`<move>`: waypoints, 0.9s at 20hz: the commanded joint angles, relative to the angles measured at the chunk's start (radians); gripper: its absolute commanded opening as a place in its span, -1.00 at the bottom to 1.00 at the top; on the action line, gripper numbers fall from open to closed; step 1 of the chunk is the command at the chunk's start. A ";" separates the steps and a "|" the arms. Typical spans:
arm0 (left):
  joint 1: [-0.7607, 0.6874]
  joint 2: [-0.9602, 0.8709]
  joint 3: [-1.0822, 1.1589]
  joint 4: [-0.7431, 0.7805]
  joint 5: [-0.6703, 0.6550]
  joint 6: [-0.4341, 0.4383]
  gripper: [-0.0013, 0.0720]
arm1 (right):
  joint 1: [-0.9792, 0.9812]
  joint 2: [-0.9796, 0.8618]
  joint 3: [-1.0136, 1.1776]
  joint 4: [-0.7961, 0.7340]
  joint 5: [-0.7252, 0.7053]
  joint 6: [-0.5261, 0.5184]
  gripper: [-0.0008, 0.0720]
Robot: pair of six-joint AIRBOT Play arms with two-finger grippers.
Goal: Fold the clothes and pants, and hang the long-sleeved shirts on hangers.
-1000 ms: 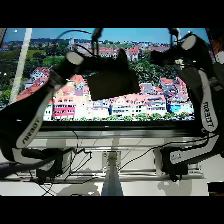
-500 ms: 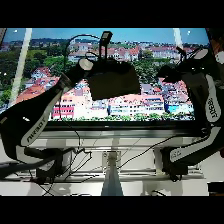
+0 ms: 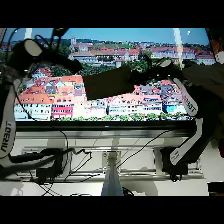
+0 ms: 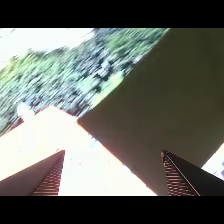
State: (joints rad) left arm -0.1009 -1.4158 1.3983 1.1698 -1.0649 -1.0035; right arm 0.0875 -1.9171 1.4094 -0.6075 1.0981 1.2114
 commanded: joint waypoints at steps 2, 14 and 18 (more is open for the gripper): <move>0.138 0.058 0.000 0.098 -0.111 -0.030 0.95 | 0.071 -0.008 0.019 0.024 -0.065 -0.001 -0.94; 0.173 0.039 0.000 0.098 -0.110 -0.030 0.95 | -0.296 0.588 0.246 -0.742 0.157 0.405 -0.94; 0.173 0.039 0.000 0.098 -0.110 -0.029 0.95 | -0.584 0.785 0.270 -0.995 0.356 0.573 -0.94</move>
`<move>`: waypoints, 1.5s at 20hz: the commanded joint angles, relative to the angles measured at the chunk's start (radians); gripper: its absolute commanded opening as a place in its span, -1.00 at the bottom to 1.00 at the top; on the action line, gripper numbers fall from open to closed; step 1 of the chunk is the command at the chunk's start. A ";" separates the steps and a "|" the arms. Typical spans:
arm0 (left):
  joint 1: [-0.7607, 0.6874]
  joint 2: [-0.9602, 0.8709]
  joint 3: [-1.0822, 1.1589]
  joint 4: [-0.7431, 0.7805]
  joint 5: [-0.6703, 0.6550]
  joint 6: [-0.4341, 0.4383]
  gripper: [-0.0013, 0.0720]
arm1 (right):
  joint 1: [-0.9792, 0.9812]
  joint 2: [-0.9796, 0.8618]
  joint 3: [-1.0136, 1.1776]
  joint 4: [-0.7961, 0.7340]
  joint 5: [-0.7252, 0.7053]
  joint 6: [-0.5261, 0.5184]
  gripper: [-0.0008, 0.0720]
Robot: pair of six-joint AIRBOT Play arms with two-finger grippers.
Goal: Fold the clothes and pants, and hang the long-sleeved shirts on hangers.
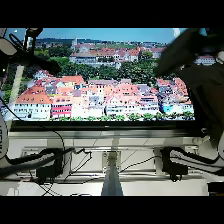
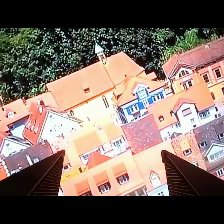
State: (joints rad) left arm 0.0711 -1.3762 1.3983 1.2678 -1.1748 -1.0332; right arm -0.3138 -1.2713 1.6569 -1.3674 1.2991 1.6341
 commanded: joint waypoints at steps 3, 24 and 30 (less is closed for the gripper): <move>0.001 -0.001 0.000 0.000 0.000 0.000 0.95 | -0.418 0.230 0.023 -0.303 0.334 0.278 -0.94; 0.001 -0.001 0.000 0.000 0.000 0.000 0.95 | -0.005 0.226 0.023 -0.154 0.179 0.137 -0.94; 0.001 -0.001 0.000 0.000 0.000 0.000 0.95 | 0.541 0.211 0.023 -0.213 -0.055 -0.110 -0.94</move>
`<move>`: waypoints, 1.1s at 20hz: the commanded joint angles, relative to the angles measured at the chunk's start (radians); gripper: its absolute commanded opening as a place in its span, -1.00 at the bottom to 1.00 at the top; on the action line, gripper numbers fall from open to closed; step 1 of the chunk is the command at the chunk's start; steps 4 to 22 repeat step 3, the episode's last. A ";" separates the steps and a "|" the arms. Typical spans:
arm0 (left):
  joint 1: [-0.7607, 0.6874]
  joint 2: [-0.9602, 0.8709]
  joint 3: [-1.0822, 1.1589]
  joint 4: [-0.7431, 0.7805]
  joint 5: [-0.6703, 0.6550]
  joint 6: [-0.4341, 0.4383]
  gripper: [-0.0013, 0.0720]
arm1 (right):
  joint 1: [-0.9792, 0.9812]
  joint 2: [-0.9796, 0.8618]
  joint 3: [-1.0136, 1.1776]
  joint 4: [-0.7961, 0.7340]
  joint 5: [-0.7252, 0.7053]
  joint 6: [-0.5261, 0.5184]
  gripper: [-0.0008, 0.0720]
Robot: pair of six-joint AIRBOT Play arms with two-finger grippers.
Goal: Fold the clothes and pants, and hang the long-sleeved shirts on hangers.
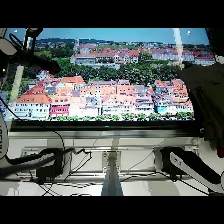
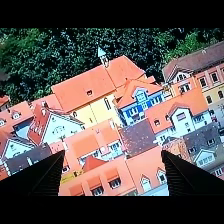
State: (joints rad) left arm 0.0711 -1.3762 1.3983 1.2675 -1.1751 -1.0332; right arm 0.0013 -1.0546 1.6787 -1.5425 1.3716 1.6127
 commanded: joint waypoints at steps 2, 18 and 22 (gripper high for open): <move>0.001 -0.001 0.000 0.000 0.000 0.000 0.95 | 0.302 -0.013 0.001 -0.035 -0.167 -0.089 -0.94; 0.001 -0.001 0.000 0.000 0.000 0.000 0.95 | 0.324 -0.017 0.001 -0.035 -0.167 -0.089 -0.94; 0.001 -0.001 0.000 0.000 0.000 0.000 0.95 | 0.324 -0.017 0.001 -0.035 -0.167 -0.089 -0.94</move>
